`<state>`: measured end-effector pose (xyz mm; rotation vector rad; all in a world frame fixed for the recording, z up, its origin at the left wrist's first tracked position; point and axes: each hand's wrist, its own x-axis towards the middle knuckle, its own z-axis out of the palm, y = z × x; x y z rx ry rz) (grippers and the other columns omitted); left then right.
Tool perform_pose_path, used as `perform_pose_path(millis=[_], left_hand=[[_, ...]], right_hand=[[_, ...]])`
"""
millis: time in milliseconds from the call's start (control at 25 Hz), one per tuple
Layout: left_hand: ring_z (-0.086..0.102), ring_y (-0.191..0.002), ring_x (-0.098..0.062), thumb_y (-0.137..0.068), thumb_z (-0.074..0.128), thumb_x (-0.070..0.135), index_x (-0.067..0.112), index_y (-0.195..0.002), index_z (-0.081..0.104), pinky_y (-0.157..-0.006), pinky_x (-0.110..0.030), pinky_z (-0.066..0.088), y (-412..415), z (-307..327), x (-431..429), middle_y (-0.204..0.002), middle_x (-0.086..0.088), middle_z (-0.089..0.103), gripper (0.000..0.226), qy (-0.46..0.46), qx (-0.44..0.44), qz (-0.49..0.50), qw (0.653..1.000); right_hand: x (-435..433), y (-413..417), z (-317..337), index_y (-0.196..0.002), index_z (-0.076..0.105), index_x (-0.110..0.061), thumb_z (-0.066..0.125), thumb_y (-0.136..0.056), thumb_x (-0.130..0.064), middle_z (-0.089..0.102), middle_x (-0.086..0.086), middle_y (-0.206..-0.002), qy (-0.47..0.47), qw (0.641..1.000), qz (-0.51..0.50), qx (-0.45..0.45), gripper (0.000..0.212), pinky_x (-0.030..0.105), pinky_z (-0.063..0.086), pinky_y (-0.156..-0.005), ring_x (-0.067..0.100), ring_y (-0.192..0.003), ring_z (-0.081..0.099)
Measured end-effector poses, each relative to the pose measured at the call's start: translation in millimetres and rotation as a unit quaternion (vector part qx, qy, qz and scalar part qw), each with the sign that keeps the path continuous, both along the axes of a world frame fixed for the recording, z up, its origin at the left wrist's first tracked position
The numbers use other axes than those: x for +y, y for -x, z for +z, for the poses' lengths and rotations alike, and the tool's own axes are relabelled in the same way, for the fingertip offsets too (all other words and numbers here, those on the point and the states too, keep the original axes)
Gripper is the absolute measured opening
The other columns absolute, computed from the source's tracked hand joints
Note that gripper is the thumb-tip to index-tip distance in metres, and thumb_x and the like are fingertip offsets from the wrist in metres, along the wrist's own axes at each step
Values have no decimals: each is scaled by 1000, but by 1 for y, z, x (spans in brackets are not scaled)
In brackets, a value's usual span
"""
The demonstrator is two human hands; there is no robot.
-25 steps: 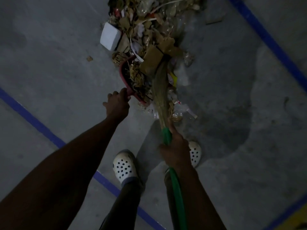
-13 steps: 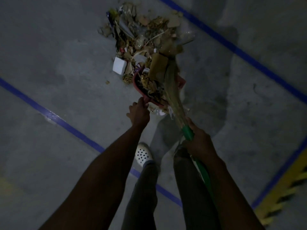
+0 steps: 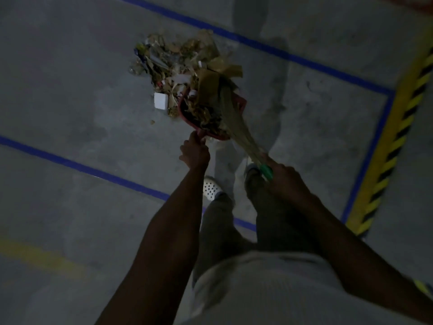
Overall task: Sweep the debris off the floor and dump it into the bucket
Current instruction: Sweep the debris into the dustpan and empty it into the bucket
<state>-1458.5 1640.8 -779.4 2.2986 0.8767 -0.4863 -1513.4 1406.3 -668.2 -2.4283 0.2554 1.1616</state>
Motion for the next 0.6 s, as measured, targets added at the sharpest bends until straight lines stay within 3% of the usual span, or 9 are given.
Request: perform_pose_path(millis=[240, 480, 560, 600], left_hand=[[53, -121, -33, -102, 48, 26, 26, -132, 55, -101, -53, 43, 39, 74, -21, -127, -10, 62, 31, 27, 31, 9, 999], [55, -122, -32, -103, 46, 27, 19, -135, 54, -98, -43, 44, 37, 115, -46, -132, -10, 61, 34, 29, -3, -20, 999], [55, -122, -32, -103, 47, 25, 18, -135, 55, -98, -42, 44, 23, 127, -60, -131, -11, 61, 33, 30, -8, -20, 999], [55, -122, -32, -103, 47, 24, 17, -134, 55, -97, -41, 44, 14, 133, -68, -131, -11, 61, 33, 29, -13, -21, 999]], right_hand=[[-14, 41, 59, -158, 23, -42, 71, -88, -23, 55, 18, -138, -25, 999, -32, -24, 87, 40, 52, -95, 37, -115, 58], [-57, 33, 73, -158, 26, -35, 77, -84, -16, 54, 17, -141, -50, 997, -53, -16, 92, 35, 50, -93, 35, -118, 59], [-78, 18, 75, -158, 25, -38, 80, -80, -13, 55, 17, -139, -68, 996, -63, -2, 98, 36, 56, -85, 33, -110, 63], [-90, 7, 76, -156, 26, -42, 80, -79, -11, 59, 15, -131, -79, 994, -70, 5, 99, 36, 60, -74, 31, -99, 67]])
